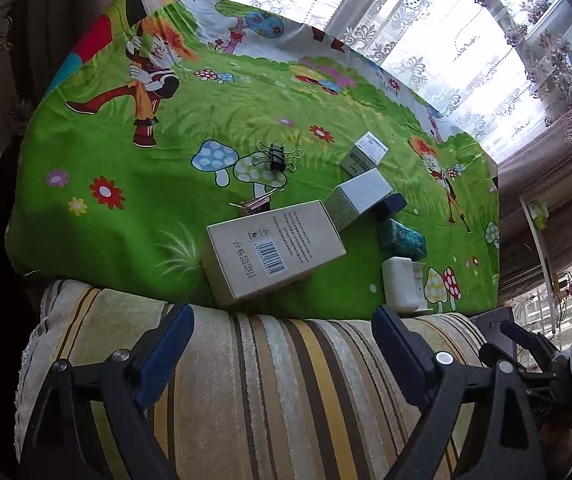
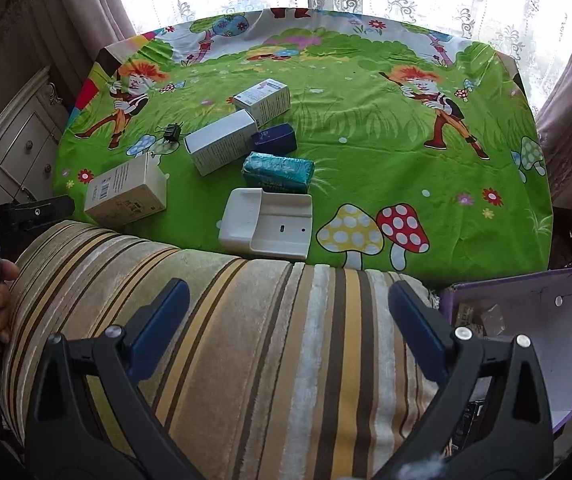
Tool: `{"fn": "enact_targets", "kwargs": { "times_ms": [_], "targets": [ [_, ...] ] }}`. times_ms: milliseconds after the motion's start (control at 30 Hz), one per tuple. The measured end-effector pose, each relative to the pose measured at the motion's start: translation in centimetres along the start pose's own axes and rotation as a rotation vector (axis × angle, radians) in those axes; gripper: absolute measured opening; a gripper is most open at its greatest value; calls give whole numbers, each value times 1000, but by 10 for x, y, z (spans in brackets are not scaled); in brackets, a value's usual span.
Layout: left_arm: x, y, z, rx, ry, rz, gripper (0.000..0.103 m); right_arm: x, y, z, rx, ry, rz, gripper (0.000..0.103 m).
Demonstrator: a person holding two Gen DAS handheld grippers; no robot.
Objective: Organize rigid objects
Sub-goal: 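Move both open grippers back to the remaining boxes on the bed, then grasp the white plastic holder with the right gripper while the left grasps the beige barcode box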
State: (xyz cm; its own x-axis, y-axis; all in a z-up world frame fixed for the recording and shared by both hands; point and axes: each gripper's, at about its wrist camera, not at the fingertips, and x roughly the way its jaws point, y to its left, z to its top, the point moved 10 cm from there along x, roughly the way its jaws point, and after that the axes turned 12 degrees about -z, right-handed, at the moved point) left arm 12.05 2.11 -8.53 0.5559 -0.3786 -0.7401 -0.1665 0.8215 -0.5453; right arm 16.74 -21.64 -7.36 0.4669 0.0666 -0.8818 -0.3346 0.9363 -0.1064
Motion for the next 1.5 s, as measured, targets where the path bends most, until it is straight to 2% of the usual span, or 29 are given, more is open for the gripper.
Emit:
{"fn": "enact_targets", "kwargs": {
  "times_ms": [167,300,467,567,800,900,1233,1367,1500],
  "targets": [
    [13,5,8,-46,12,24,92,18,14,9,-29,40,17,101],
    [15,10,15,-70,1,42,92,32,27,17,-77,57,-5,101],
    [18,20,22,-167,-9,49,93,51,43,28,-130,76,-52,101],
    [22,18,28,-199,-20,41,102,61,52,32,-159,86,-66,101],
    [28,25,38,-294,-37,101,103,79,61,37,-185,110,-88,98],
    [31,23,44,-309,-53,132,103,85,65,39,-196,116,-90,94],
    [54,16,41,-298,-7,195,103,99,70,36,-189,140,-66,85],
    [60,17,36,-312,18,214,103,103,70,32,-186,151,-57,75],
    [71,16,31,-304,43,229,103,106,70,28,-170,168,-29,49]
  ]
}}
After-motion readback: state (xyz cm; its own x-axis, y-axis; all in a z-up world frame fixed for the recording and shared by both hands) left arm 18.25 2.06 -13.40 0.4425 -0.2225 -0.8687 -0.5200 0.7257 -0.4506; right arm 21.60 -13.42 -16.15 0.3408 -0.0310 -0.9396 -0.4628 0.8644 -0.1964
